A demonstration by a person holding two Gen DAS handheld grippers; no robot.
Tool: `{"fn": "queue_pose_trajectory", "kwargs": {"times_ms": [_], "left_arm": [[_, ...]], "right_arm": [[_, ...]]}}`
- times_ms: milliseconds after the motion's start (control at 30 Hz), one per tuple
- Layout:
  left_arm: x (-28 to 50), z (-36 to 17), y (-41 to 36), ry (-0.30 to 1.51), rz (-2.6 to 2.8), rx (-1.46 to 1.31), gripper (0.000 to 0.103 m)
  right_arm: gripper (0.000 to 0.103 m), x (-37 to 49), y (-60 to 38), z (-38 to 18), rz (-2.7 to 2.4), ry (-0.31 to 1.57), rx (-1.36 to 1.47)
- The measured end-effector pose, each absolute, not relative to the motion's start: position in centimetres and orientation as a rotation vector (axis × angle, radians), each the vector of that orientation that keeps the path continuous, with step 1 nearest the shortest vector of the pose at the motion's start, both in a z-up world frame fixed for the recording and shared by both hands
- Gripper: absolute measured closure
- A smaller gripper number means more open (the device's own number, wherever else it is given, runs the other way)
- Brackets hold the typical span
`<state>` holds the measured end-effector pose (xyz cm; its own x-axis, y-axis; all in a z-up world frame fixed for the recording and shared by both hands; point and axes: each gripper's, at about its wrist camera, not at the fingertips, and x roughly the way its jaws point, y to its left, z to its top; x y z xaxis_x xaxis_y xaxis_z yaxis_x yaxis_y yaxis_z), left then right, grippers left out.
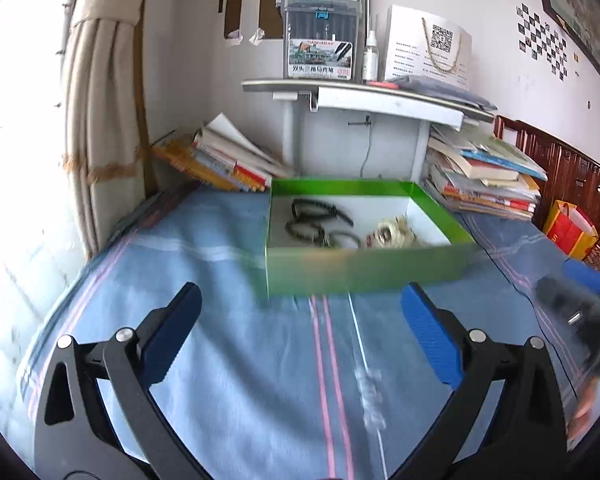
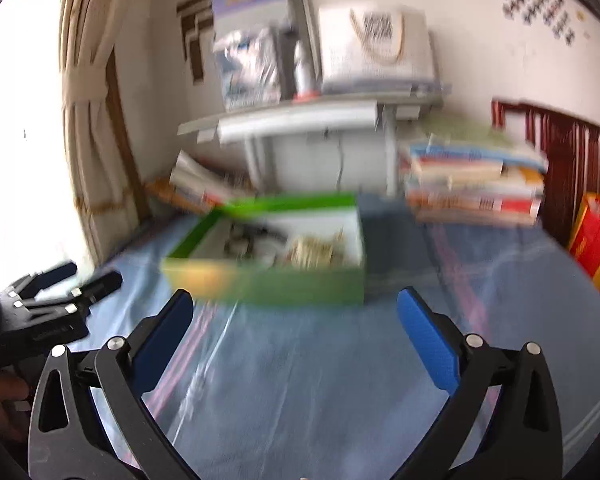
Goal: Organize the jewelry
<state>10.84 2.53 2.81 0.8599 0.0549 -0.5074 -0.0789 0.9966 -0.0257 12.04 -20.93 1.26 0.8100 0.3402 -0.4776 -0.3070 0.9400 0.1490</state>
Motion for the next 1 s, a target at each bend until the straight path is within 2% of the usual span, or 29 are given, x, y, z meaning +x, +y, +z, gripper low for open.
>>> {"fn": "queue_pose_trajectory", "kwargs": {"times_ms": [100,267,1000], "left_arm": [[8.8,1.9,2.2,0.562,0.065,-0.056,0.004],[6.9,1.2,1.7,0.582,0.076,-0.042,0.004],[4.8,1.0,0.4,0.601,0.054,-0.037,0.004]], "right_arm": [[0.003,10.9,-20.4,-0.6,0.348,0.589,0.052],[0.003,9.1,-20.8,-1.7,0.324,0.597,0.067],[0.003,7.0,-21.2,-1.4,0.293,0.559,0.033]]}}
